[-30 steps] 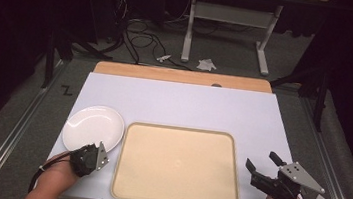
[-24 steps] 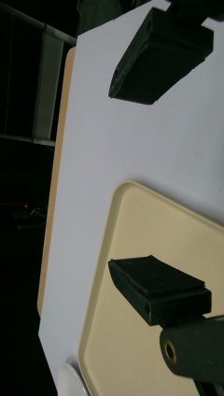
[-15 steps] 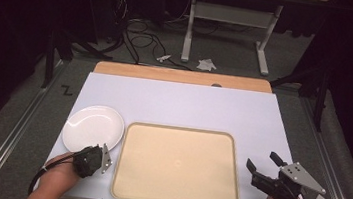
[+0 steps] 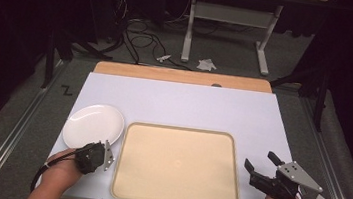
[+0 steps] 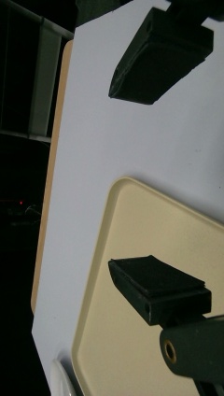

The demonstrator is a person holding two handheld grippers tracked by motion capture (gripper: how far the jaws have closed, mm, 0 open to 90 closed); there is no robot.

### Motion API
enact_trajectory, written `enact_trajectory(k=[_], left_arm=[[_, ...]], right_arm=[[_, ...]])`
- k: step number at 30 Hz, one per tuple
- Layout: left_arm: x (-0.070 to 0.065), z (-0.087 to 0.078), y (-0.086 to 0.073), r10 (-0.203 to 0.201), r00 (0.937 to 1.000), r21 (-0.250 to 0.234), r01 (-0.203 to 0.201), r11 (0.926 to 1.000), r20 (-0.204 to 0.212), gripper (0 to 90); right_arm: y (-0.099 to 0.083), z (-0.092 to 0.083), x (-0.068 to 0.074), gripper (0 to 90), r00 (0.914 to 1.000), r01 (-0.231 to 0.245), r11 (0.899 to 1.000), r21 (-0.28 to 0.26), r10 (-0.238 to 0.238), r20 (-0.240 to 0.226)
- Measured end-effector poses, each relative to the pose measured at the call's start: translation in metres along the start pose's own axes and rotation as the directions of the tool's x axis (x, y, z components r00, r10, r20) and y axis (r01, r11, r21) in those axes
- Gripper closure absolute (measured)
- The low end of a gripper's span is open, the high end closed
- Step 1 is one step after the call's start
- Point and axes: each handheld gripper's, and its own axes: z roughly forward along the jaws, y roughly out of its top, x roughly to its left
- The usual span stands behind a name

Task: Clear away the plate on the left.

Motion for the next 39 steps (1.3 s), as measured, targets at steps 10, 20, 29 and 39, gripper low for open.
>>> enact_trajectory(k=[10,20,29,39], left_arm=[[0.007,-0.008,0.003,0.027,0.9975,0.001,-0.027,0.9996,-0.065,85.9],[0.006,-0.01,0.002,0.037,0.9914,-0.007,-0.038,0.9992,-0.126,87.1],[0.007,-0.01,0.001,0.032,0.9891,-0.013,-0.034,0.9993,-0.144,87.0],[0.006,-0.013,0.001,0.027,0.9867,-0.024,-0.031,0.9992,-0.161,87.1]], right_arm=[[0.001,0.0,0.0,16.3,1.0,0.005,1.0,-0.005,-0.005,-0.005],[0.002,-0.003,0.0,16.3,1.0,0.0,1.0,-0.014,0.0,0.005],[0.004,-0.002,-0.001,16.3,0.9999,0.01,1.0,-0.022,-0.01,-0.001],[0.004,-0.002,-0.002,16.3,1.0,0.008,1.0,-0.03,-0.008,-0.004]])
